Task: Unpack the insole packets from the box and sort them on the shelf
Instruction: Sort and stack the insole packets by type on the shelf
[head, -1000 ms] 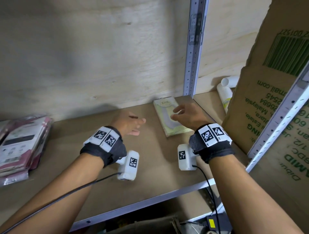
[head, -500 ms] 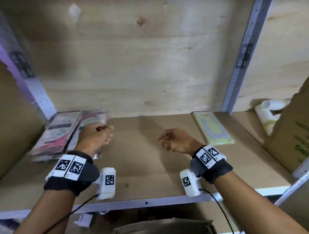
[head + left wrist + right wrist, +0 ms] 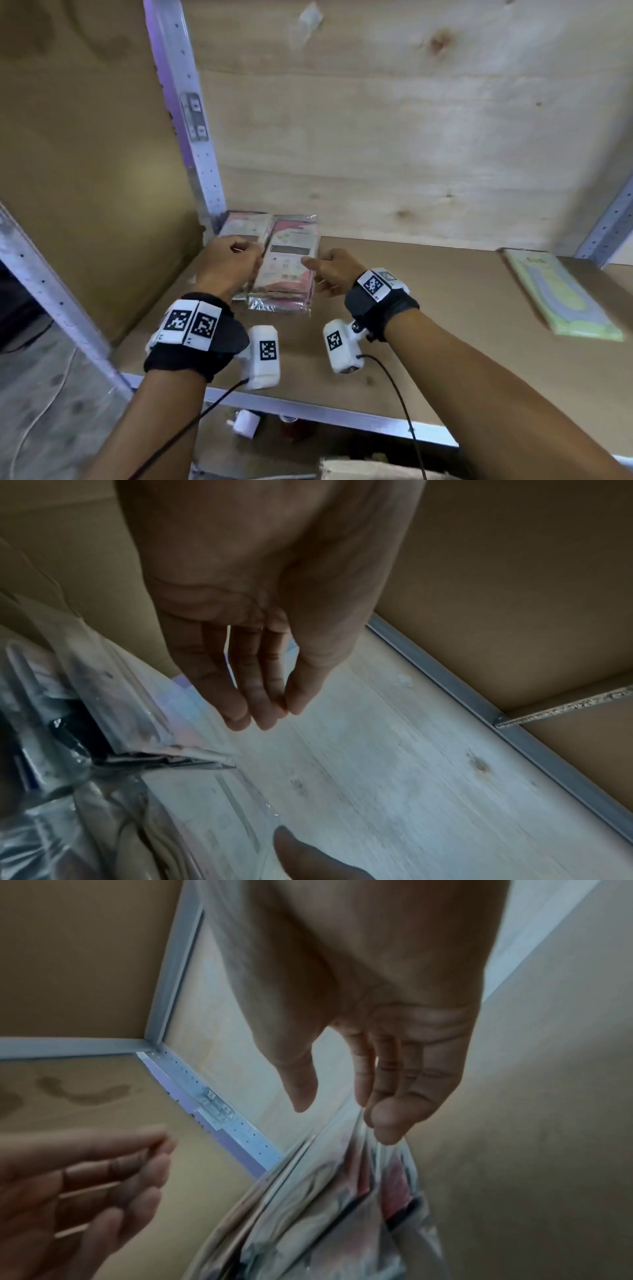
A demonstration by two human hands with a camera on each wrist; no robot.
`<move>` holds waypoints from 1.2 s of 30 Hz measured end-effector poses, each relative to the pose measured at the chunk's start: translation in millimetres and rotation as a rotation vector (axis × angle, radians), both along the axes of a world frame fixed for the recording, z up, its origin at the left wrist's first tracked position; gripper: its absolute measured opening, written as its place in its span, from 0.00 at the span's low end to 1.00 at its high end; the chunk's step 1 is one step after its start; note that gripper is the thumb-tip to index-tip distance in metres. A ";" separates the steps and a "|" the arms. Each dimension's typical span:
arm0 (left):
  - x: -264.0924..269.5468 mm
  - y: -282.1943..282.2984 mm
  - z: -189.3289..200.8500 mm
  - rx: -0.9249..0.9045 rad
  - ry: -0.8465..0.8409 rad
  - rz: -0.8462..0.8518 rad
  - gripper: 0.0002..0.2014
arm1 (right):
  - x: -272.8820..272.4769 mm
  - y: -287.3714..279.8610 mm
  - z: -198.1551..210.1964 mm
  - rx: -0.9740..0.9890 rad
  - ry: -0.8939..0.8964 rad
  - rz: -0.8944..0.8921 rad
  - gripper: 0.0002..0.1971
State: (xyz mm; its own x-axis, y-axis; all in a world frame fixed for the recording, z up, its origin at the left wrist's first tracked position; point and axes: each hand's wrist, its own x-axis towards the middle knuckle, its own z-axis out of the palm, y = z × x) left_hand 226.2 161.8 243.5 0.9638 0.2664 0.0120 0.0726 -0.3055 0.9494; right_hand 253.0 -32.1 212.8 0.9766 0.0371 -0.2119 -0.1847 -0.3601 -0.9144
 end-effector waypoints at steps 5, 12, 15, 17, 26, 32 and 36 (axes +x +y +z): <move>0.3 3.9 -2.9 0.010 -0.005 -0.011 0.07 | 3.7 17.2 -11.8 0.053 -0.044 -0.007 0.07; 0.2 -18.1 -8.3 -0.017 0.033 -0.066 0.05 | -9.1 -24.3 -17.3 -0.040 0.039 0.019 0.11; -2.2 -36.7 -10.6 -0.062 0.088 -0.142 0.06 | -26.8 -52.6 -15.6 0.034 0.040 0.054 0.07; -3.7 -51.7 -12.2 -0.110 0.149 -0.215 0.10 | -43.4 -74.1 -9.2 0.007 0.001 0.070 0.03; -9.0 -131.5 -10.0 -0.598 0.301 -0.614 0.37 | -104.9 -174.9 26.3 -0.112 -0.409 0.044 0.02; -13.3 -174.9 -10.1 -0.926 0.389 -0.616 0.38 | -129.4 -210.0 19.1 -0.455 -0.615 0.090 0.11; -15.7 -195.6 -20.6 -0.876 0.379 -0.491 0.20 | -138.1 -219.0 6.5 -0.516 -0.508 0.073 0.17</move>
State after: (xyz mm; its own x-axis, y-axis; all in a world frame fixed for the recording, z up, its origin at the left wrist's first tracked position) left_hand 210.5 -33.8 222.9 0.8684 -0.3805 -0.3179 0.4634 0.3946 0.7934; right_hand 114.9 -251.1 219.3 0.9578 0.1241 0.2591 0.2590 -0.7636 -0.5915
